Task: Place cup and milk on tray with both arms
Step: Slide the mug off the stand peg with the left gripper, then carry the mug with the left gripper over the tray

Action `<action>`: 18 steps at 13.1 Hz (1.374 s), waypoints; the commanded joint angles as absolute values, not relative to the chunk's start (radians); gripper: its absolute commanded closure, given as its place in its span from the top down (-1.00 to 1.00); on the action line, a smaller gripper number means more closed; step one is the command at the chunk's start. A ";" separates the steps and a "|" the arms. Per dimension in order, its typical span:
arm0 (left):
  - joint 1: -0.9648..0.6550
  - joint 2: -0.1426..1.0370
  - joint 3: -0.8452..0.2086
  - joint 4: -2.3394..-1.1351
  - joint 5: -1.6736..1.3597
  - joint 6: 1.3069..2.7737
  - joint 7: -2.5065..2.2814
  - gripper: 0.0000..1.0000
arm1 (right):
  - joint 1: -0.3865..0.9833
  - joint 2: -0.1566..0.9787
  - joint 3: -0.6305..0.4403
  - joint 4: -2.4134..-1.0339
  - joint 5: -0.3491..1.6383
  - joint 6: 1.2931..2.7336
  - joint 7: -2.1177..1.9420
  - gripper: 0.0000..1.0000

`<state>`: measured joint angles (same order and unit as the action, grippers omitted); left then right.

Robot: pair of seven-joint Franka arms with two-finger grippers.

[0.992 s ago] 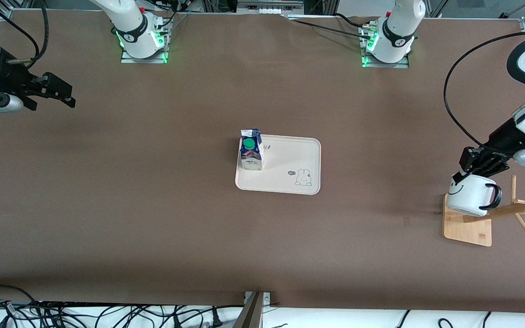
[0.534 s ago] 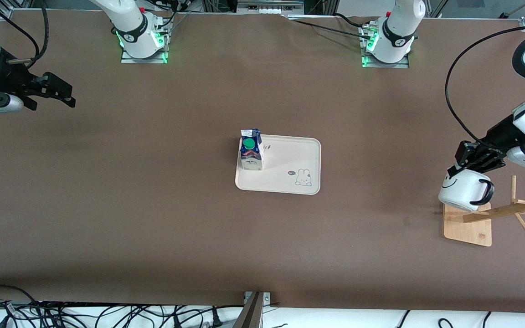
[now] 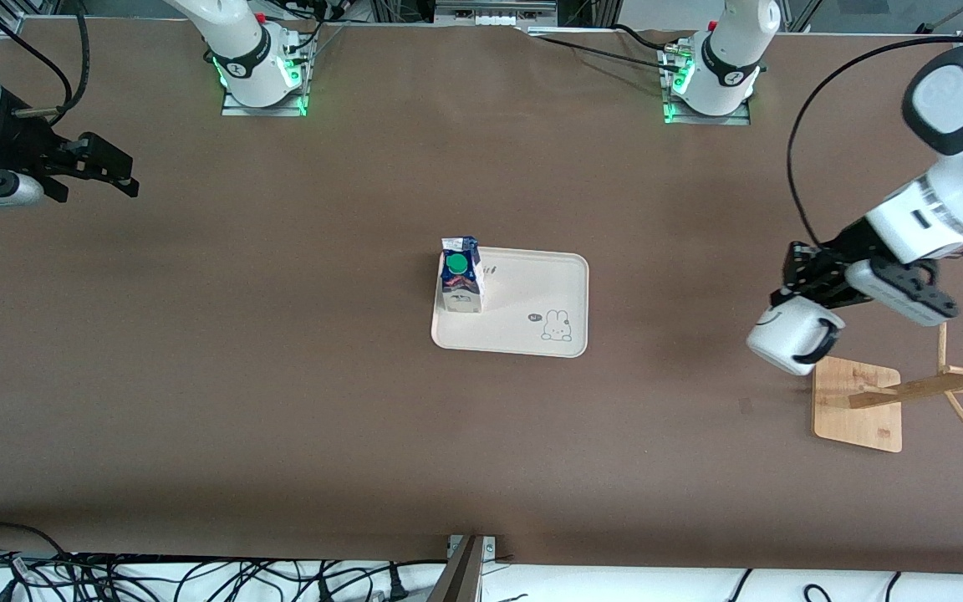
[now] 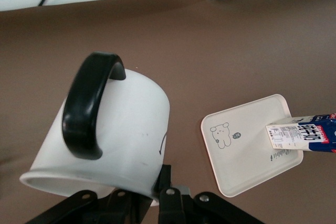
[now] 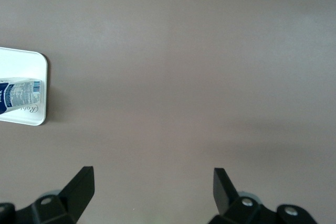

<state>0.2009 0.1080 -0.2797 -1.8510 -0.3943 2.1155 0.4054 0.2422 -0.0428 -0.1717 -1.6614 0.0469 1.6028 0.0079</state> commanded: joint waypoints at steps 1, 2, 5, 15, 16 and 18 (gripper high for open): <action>0.100 0.225 -0.298 -1.732 -0.263 2.091 0.228 -1.00 | 0.245 -0.041 -0.173 -1.651 0.040 1.589 0.005 1.00; 0.050 0.257 -0.299 -1.705 -0.182 2.091 0.148 -1.00 | 0.245 -0.041 -0.173 -1.651 0.040 1.588 0.005 1.00; -0.072 0.371 -0.296 -1.616 -0.052 2.057 -0.043 -1.00 | 0.245 -0.041 -0.173 -1.651 0.040 1.588 0.005 1.00; -0.201 0.549 -0.293 -1.540 -0.043 1.994 -0.219 -1.00 | 0.245 -0.043 -0.175 -1.651 0.040 1.572 0.005 1.00; -0.236 0.575 -0.285 -1.493 -0.043 1.953 -0.236 -1.00 | 0.245 -0.043 -0.175 -1.651 0.040 1.572 0.006 1.00; -0.271 0.664 -0.284 -1.354 -0.044 1.824 -0.302 -1.00 | 0.245 -0.043 -0.175 -1.651 0.040 1.565 0.006 1.00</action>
